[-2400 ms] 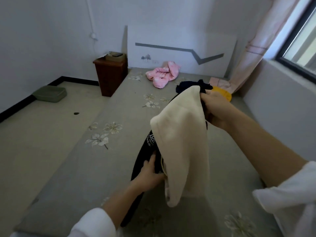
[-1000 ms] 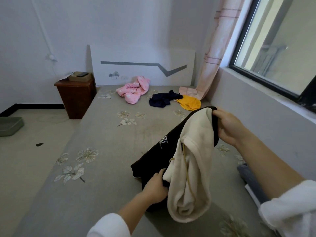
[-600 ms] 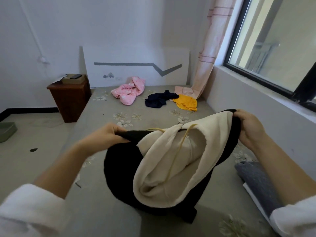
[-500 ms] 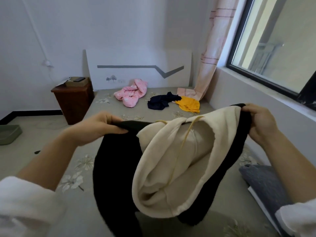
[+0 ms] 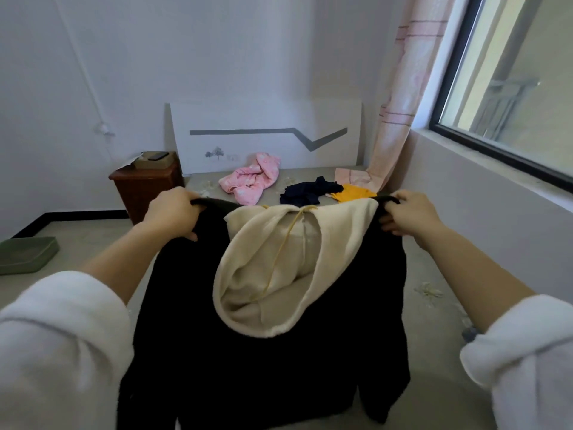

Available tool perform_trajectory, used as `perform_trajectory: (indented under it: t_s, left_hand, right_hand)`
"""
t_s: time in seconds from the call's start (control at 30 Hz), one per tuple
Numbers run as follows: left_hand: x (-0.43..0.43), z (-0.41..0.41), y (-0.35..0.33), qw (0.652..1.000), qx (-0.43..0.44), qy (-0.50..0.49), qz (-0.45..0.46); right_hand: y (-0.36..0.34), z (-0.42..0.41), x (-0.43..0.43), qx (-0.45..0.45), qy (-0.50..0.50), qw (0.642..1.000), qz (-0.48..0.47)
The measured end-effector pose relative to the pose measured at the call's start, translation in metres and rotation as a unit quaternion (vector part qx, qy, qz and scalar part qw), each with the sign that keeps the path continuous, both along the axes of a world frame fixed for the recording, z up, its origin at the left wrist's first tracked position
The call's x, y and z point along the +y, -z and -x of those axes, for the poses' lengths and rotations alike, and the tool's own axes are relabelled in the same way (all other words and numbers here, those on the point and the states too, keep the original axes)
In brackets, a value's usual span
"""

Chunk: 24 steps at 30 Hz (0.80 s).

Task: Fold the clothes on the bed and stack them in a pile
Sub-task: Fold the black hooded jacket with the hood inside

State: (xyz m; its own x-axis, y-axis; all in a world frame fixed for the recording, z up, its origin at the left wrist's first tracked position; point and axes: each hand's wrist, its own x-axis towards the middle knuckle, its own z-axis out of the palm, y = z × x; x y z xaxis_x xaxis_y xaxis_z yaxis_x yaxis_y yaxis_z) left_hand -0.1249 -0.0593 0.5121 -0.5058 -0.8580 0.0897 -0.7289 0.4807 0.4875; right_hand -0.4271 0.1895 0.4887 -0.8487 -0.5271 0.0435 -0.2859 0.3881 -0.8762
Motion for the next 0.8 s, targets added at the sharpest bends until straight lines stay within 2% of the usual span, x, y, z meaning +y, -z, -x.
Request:
perform_trajectory:
  t_s: [0.07,0.1,0.17,0.3,0.4,0.5,0.6,0.7,0.8]
  left_hand:
    - [-0.014,0.003,-0.001,0.988,0.130,-0.019,-0.084]
    - [-0.020,0.005,-0.002,0.980,0.180,-0.018,-0.088]
    - [-0.030,0.007,-0.003,0.969,0.244,-0.003,-0.039]
    - [-0.028,0.000,0.003,0.960,0.264,0.011,0.090]
    - [-0.008,-0.008,0.028,0.954,0.270,0.006,0.127]
    - [0.015,-0.021,0.066,0.964,0.243,0.020,0.109]
    - [0.036,-0.041,0.117,0.983,0.167,0.042,0.058]
    - [0.060,-0.066,0.184,0.996,0.080,0.043,-0.019]
    - [0.091,-0.093,0.260,0.992,-0.013,0.032,-0.119]
  right_hand:
    - [-0.011,0.003,-0.011,0.030,0.005,0.998,0.054]
    - [-0.017,0.004,-0.015,0.066,0.010,0.995,0.067]
    - [-0.026,0.004,-0.019,0.145,0.020,0.986,0.082]
    - [-0.028,-0.008,-0.013,0.206,0.007,0.973,0.106]
    - [-0.007,-0.021,-0.001,0.196,-0.001,0.975,0.101]
    - [0.034,-0.030,0.014,0.166,-0.011,0.984,0.069]
    - [0.089,-0.041,0.031,0.122,-0.029,0.992,-0.003]
    - [0.149,-0.063,0.053,0.065,-0.051,0.993,-0.082]
    - [0.208,-0.089,0.076,-0.004,-0.069,0.985,-0.160]
